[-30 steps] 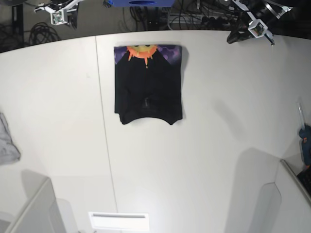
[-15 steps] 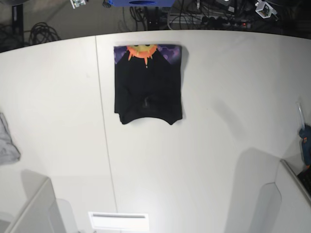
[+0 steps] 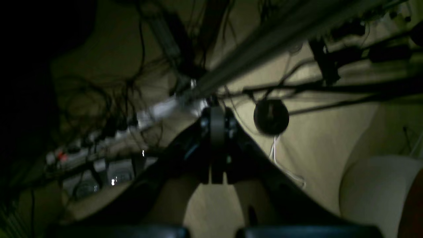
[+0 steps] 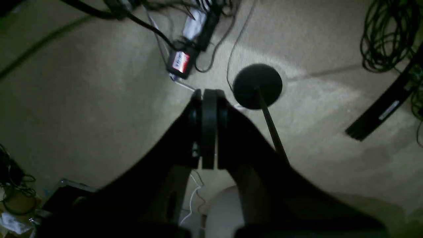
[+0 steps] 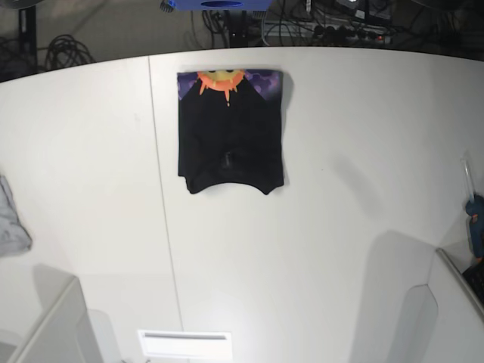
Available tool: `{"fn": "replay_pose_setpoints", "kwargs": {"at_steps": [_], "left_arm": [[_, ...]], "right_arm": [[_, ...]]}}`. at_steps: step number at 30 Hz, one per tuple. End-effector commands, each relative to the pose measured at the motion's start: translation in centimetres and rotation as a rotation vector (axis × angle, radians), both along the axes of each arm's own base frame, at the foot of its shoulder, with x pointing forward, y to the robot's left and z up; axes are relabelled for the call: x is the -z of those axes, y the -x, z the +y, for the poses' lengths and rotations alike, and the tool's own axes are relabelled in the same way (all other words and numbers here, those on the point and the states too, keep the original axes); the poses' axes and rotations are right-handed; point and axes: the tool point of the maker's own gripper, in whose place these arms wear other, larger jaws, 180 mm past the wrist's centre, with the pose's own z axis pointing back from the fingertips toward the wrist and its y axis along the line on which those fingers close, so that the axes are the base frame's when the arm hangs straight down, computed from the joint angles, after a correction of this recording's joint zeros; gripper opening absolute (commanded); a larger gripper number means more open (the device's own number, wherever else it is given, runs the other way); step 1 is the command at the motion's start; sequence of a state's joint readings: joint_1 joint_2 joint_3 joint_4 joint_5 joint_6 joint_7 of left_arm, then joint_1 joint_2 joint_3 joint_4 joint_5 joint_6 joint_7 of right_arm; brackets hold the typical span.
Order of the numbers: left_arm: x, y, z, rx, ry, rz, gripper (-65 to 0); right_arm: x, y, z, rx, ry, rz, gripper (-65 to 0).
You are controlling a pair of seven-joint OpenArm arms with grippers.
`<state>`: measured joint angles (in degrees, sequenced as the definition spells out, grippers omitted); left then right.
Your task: Fold the T-shirt properly
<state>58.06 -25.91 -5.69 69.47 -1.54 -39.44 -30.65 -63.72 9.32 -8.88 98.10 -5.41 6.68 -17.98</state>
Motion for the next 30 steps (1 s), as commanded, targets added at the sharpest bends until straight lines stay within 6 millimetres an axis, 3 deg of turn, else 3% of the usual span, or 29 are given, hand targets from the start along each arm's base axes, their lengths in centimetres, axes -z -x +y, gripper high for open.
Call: {"fn": "replay_pose_setpoints", "kwargs": {"at_steps": [1,10,18,30], "left_arm": [[-0.3,0.8,0.0,-0.005,0.015,0.015,-65.0],[4.2,3.3,1.3,-0.03,-0.019,0.153,-65.0],[7.6,4.6,3.1,-0.069,-0.064,0.26,-65.0],[13.0,5.7,0.3,-0.268,-0.066,0.426,-65.0]], "right_arm": [[0.1,1.3,0.4,-0.012,-0.01,0.029,-65.0],[4.5,3.6,0.2,-0.05,0.009,0.134,-65.0],[8.1,3.5,-1.6,-0.059,0.059,0.188,-65.0],[12.9,2.6,-3.4,-0.042,0.113,0.262,-65.0]]}}
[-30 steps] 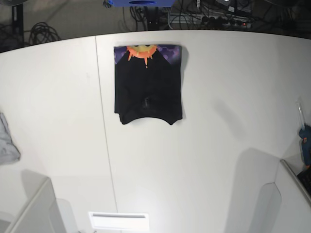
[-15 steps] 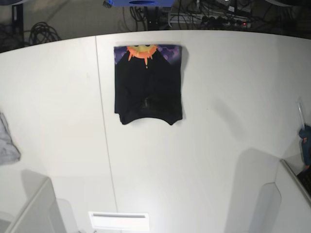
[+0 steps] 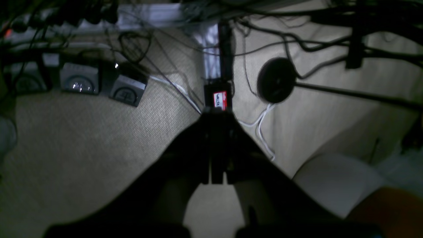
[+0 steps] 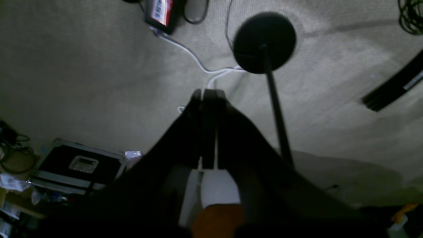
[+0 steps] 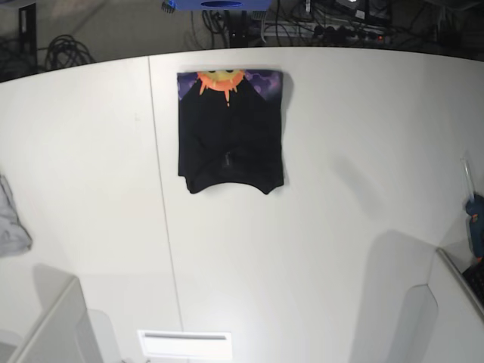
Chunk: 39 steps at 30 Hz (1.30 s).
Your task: Fold the T-shirt properly
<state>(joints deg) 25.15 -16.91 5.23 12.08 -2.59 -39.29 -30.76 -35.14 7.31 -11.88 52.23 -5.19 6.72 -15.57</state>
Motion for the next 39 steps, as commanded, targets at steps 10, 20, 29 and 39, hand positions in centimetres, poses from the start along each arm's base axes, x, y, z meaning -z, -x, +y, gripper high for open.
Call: {"fn": "replay_pose_setpoints", "kwargs": {"at_steps": [10,20,29,39], "left_arm": [[2.1,0.1,-5.2,-0.03,-0.003,0.043,-65.0],[5.1,-6.3,-5.6,0.048,-0.11,0.048,-65.0],[5.4,-11.7,-5.4,0.047,-0.12,-0.033,-65.0],[5.2,-13.5,-5.5,0.046,-0.118,-0.081,-65.0]], "right_arm": [[3.9,-0.2,-2.9,0.043,-0.005,-0.049,-65.0],[5.0,-3.2,-4.4,0.06,0.032,-0.039,-65.0],[5.4,-4.9,-1.6,0.072,-0.014,-0.082,-65.0],[5.4,-5.7,-1.8,0.072,-0.013,-0.094,-65.0]]}}
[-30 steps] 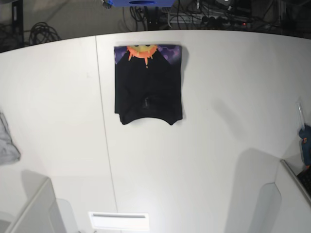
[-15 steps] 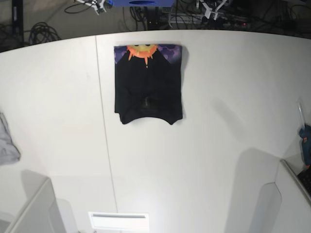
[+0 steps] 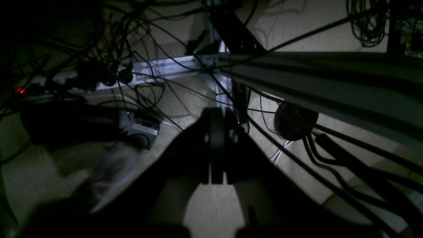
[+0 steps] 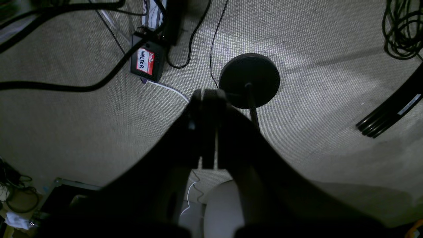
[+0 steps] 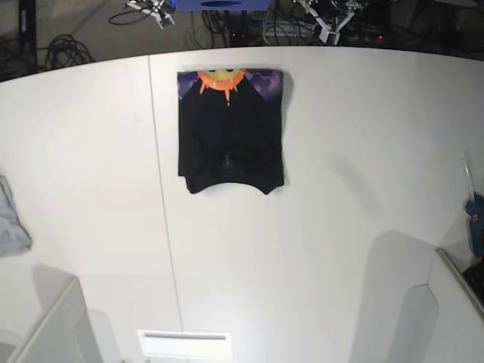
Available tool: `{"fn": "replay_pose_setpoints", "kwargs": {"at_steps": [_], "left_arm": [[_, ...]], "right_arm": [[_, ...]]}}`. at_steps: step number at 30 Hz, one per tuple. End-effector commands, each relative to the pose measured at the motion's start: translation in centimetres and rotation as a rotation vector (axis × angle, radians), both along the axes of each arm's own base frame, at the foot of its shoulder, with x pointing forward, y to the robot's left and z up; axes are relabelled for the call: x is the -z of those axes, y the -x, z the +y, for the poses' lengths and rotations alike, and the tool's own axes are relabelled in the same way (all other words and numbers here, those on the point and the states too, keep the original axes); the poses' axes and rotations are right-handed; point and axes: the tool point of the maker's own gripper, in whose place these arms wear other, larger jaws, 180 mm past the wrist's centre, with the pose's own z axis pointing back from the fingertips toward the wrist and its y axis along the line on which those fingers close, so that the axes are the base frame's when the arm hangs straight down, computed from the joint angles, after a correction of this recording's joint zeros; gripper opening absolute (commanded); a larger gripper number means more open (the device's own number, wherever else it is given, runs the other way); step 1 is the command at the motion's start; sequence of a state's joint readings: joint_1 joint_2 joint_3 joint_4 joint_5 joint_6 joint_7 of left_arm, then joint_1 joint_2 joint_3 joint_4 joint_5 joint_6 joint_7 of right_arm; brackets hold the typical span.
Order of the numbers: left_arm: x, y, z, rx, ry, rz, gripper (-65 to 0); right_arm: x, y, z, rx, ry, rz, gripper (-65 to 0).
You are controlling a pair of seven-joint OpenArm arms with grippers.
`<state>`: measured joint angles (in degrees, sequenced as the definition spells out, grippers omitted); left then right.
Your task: Fold the T-shirt properly
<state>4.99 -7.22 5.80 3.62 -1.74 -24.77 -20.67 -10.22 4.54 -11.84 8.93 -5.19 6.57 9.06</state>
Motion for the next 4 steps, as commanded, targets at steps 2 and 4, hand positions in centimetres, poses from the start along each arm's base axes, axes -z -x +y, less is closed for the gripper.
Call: {"fn": "replay_pose_setpoints", "kwargs": {"at_steps": [2,4], "left_arm": [[-0.21,-0.81,0.07,0.003,0.005,-0.032,-65.0],[-0.22,-0.68,0.03,0.004,0.005,-0.031,-65.0]], "right_arm": [[-0.05,0.23,-0.59,0.0,0.007,0.002,-65.0],[-0.05,0.17,-0.68,-0.001,0.009,0.0,-65.0]]}}
